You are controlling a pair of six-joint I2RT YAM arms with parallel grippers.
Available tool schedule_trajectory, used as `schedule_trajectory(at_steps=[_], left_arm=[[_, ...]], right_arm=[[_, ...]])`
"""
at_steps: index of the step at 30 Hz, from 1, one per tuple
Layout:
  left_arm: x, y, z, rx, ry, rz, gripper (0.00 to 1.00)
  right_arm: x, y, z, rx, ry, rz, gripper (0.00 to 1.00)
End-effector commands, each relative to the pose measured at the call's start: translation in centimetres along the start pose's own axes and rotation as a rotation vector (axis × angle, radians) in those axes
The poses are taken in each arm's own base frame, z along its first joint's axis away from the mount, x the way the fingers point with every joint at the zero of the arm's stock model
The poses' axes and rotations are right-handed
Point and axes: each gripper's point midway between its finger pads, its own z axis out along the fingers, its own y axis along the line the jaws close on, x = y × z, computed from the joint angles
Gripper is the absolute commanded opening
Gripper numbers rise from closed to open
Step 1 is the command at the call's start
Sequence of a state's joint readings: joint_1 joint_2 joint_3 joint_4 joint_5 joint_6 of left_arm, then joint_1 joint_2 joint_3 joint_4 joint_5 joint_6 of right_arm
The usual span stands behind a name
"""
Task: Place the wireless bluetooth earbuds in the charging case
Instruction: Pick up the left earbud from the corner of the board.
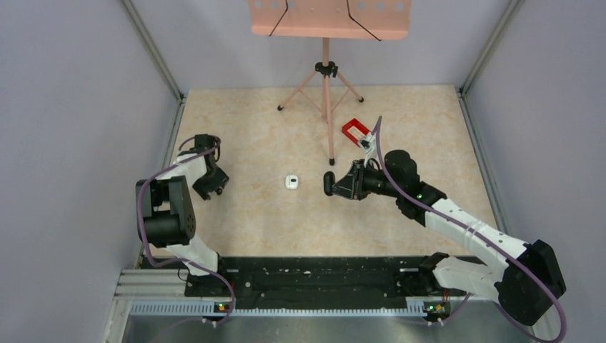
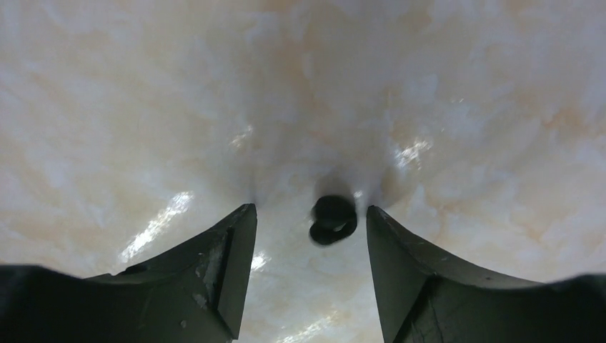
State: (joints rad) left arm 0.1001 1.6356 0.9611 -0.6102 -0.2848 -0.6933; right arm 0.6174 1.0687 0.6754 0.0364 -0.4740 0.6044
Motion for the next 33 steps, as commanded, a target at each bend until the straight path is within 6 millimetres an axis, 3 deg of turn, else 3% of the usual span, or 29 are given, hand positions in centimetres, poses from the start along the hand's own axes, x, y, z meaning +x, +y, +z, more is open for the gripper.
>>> schedule_trajectory(at_steps=[1,5,10,25,29,33], left_arm=[[-2.5,-2.0,0.5,0.041,-0.055,-0.095,0.62],[-2.8,-2.2,0.6,0.041,-0.062,-0.088,0.58],[-2.3,-2.4,0.6,0.052,-0.031,-0.085,0.39],[-0.2,-2.7,-0.7,0.116,0.050,-0.081,0.39],[0.2,-2.7,-0.4,0.116,0.061,-0.077,0.18],[0.2,-3.3,-1.2,0.161,0.068,-0.068,0.05]], right_arm=[[-1.6,1.0,-0.5,-0.020,-0.053,-0.040,0.00],[-1.5,0.9,-0.4,-0.018,-0.048,-0.041,0.00],[-1.7,0.9,-0.3,-0.015,-0.050,-0.038,0.00],[-1.6,0.8,0.0,-0.018,-0.044,-0.029,0.00],[-1.6,0.9,-0.2,-0.018,-0.045,-0.024,0.00],[-1.6,0.8,-0.4,-0.006,-0.051,-0.022,0.00]])
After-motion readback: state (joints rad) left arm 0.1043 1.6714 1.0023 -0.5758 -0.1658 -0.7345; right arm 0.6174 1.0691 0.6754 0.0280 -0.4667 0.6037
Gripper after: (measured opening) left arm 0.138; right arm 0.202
